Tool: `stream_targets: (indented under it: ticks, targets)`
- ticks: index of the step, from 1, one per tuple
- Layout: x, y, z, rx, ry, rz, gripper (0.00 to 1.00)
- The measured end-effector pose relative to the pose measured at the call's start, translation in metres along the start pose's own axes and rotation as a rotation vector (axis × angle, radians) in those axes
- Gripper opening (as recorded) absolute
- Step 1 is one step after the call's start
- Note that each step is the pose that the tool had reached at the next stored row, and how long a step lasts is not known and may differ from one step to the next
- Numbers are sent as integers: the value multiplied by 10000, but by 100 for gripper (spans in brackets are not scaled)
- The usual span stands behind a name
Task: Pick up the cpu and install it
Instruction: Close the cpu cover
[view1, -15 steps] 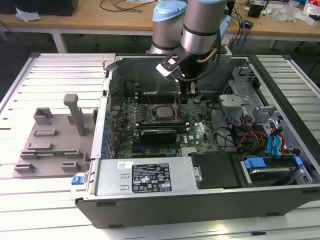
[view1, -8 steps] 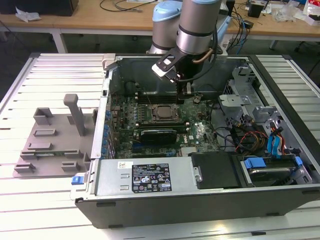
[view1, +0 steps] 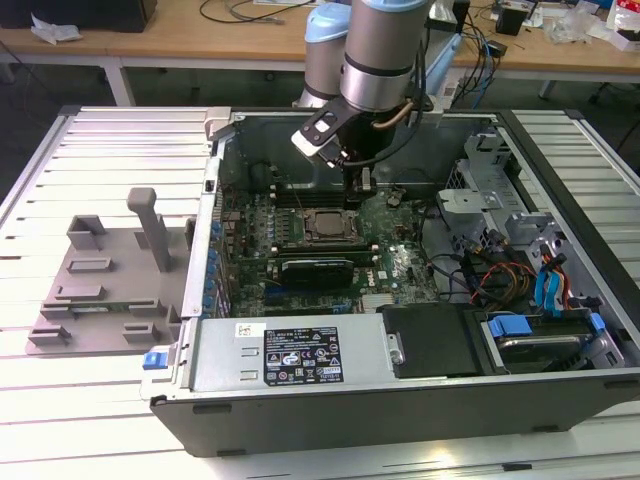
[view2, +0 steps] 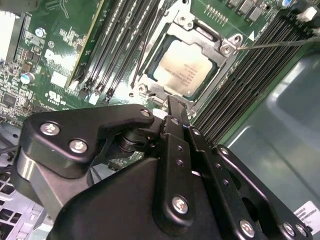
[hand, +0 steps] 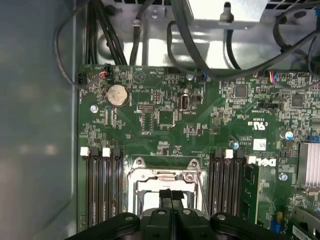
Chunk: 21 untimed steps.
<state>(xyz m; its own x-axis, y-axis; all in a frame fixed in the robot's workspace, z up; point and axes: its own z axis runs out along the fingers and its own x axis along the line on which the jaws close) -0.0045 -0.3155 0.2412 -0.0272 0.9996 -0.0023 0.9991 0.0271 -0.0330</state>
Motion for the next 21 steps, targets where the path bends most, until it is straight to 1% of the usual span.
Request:
stream_targets:
  ticks: [3, 7, 8, 10, 11, 12, 15, 18, 20, 21]
  targets:
    - [2, -71, 14, 0, 0, 0, 11]
    - [3, -122, 22, 0, 0, 0, 11]
    - [4, -145, 26, -1, 0, 0, 11]
    - [7, -215, 45, -1, 2, 0, 11]
    - [8, -266, 70, -1, 1, 0, 11]
    - [9, -308, 109, -1, 1, 0, 11]
    - [10, -347, 207, -1, 1, 0, 11]
    - [12, -384, 271, 0, 0, -1, 11]
    - [13, -416, 327, 0, 0, 0, 11]
    - [14, -426, 341, 0, 0, 0, 11]
